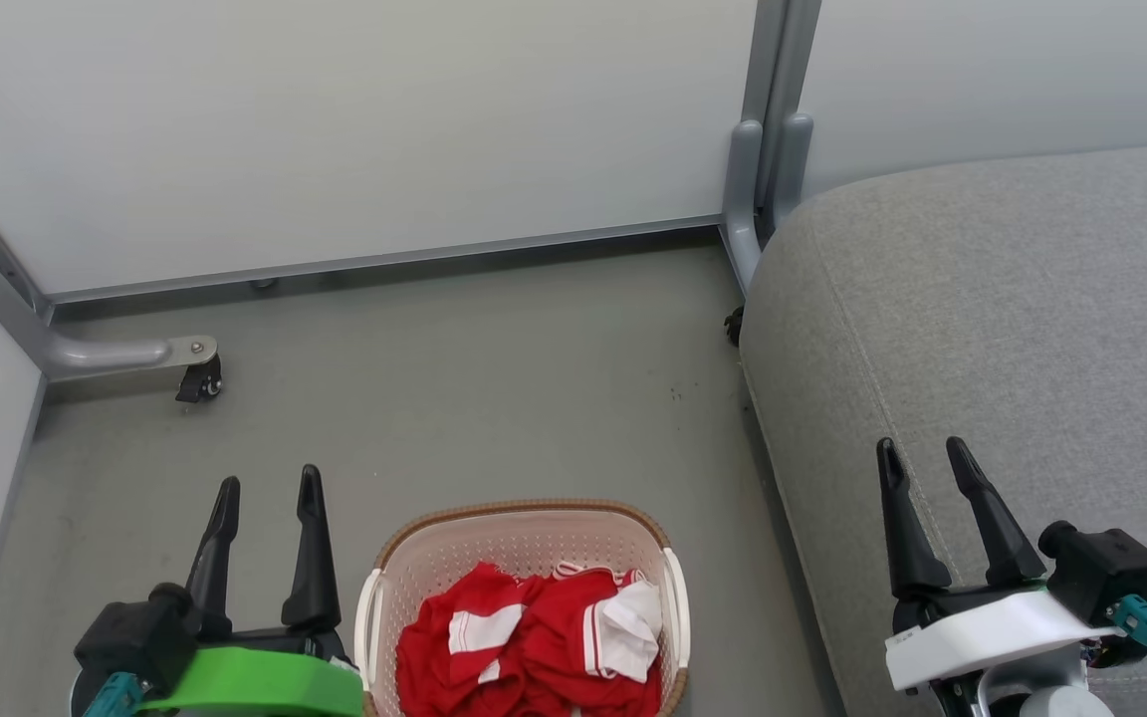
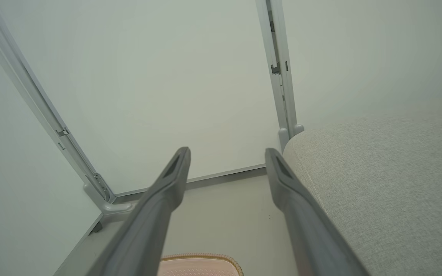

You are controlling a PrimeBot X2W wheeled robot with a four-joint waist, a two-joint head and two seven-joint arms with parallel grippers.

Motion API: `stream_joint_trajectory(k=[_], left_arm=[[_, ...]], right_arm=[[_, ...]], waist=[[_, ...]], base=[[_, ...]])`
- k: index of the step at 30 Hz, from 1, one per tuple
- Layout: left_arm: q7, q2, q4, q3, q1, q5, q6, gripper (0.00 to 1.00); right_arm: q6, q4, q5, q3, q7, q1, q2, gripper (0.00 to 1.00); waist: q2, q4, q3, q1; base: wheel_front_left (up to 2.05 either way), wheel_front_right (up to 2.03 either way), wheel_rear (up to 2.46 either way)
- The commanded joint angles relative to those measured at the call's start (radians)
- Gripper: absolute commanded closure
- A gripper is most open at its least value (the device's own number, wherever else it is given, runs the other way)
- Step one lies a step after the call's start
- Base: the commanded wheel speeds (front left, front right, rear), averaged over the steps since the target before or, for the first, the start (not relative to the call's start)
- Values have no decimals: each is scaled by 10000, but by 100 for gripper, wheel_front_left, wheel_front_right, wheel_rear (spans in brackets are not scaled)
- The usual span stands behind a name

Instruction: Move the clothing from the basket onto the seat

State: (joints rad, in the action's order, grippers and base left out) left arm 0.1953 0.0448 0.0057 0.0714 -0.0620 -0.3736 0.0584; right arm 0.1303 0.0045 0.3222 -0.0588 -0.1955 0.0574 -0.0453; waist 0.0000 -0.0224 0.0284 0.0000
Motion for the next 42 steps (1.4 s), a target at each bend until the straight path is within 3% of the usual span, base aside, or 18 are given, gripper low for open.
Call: stream_joint_trajectory(k=[1,24,34,42], left_arm=[[98,64,-53,45,-117,261,71,0],[536,77,-132,435,-529,2414,172,0],[728,84,-233,500,-574,3045,72,0],[695,84,-163,489,-514,2872,103,0]], right_arm=[[5,-119,-254,-35,-97,129,-50,0],[5,-386,-1918,-80,-538,458,-63,0],[6,-489,-2531,-163,-725,528,-69,0],[6,-477,-2386,-157,-704,514,-68,0]], waist=[[0,-10,30,0],[0,-104,148,0],[0,-146,114,0],[0,-166,65,0]], base=[[0,0,0],[0,0,0],[0,0,0],[0,0,0]])
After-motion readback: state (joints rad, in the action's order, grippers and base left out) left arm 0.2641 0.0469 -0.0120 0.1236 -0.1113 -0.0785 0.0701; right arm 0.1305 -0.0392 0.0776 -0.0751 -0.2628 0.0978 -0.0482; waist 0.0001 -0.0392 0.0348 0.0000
